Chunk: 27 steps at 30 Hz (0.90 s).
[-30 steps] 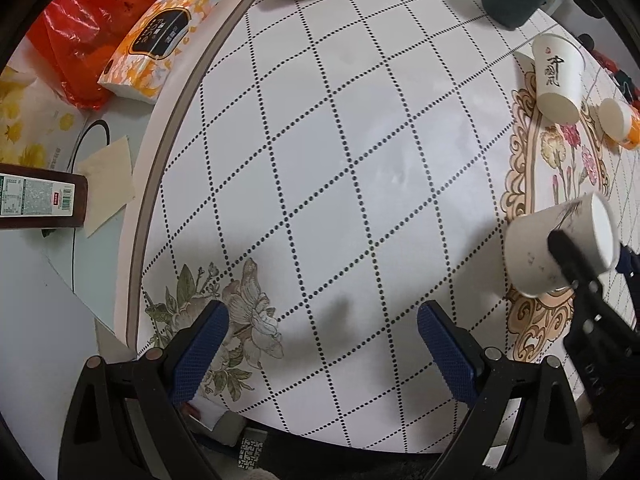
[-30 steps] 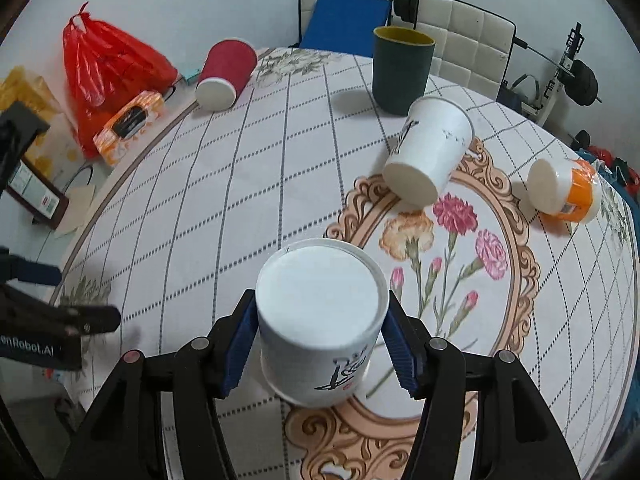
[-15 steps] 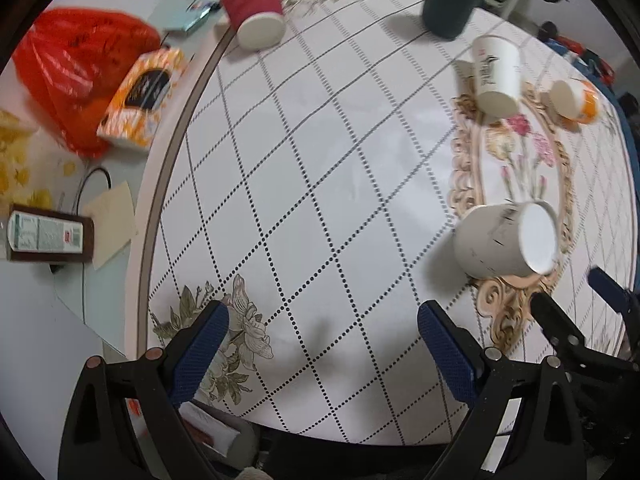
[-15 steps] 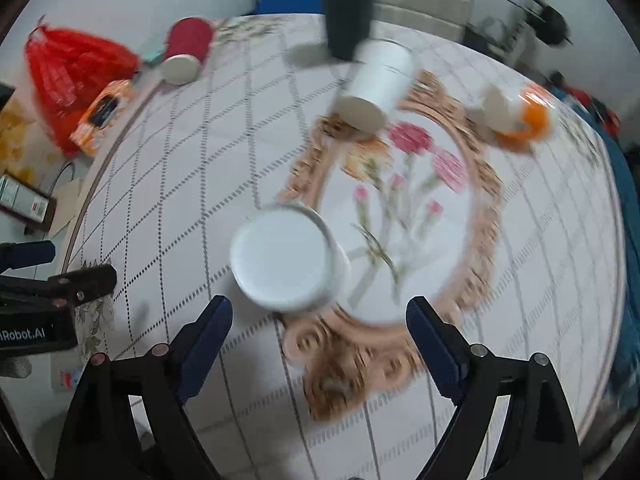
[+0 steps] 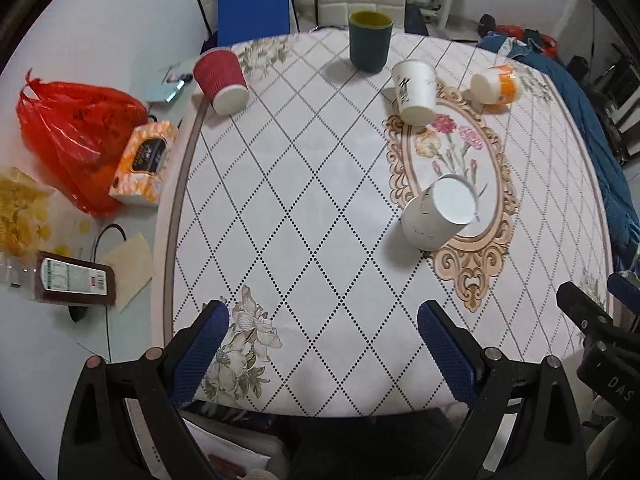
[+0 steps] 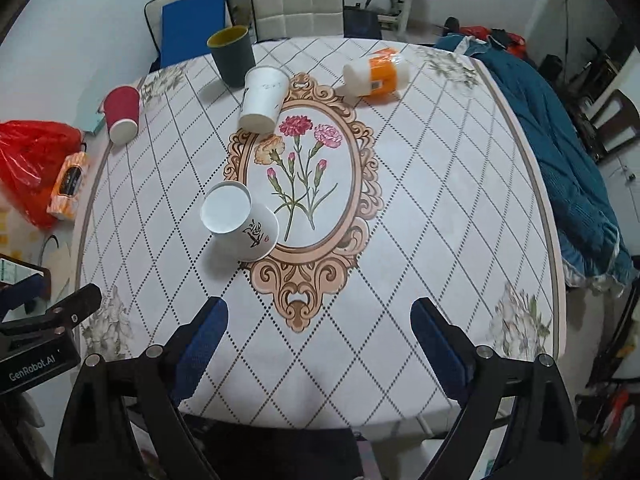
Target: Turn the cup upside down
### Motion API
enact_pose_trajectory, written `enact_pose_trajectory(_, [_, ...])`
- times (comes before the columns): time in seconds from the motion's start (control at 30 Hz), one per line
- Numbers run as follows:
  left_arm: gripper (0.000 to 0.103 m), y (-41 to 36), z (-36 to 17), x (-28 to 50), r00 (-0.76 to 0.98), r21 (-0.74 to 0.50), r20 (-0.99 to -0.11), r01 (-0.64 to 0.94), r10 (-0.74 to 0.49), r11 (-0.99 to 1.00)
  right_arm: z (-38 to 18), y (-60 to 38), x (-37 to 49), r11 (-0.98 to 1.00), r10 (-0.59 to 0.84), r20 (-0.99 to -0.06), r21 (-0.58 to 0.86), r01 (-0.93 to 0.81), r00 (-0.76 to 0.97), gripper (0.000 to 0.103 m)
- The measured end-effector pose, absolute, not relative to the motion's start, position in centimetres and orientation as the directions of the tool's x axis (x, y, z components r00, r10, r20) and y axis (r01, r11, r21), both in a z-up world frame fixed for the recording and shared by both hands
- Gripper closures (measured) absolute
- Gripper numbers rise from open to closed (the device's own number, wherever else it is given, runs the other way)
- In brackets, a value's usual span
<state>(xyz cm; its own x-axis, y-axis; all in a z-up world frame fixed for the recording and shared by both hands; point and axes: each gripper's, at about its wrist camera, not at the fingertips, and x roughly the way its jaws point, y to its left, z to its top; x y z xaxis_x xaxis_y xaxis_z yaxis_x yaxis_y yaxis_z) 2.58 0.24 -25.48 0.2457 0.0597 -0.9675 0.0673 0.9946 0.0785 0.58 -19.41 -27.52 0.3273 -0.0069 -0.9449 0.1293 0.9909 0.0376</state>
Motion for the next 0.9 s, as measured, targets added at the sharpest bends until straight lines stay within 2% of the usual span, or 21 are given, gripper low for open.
enact_pose_trajectory(0.33, [0.006, -0.4, -17.9, -1.9, 0.348, 0.063, -0.936, 0.033, 0.048, 0.997, -21.5, -19.9, -4.0, 0.989, 0.039, -0.924, 0.09, 0.118, 0.38, 0.008])
enact_pose_trajectory(0.9, [0.006, -1.8, -7.3, -8.1, 0.395, 0.021, -0.919, 0.032, 0.007, 0.999, -7.8, -20.5, -12.1, 0.996, 0.017, -0.885, 0.057, 0.071, 0.465, 0.008])
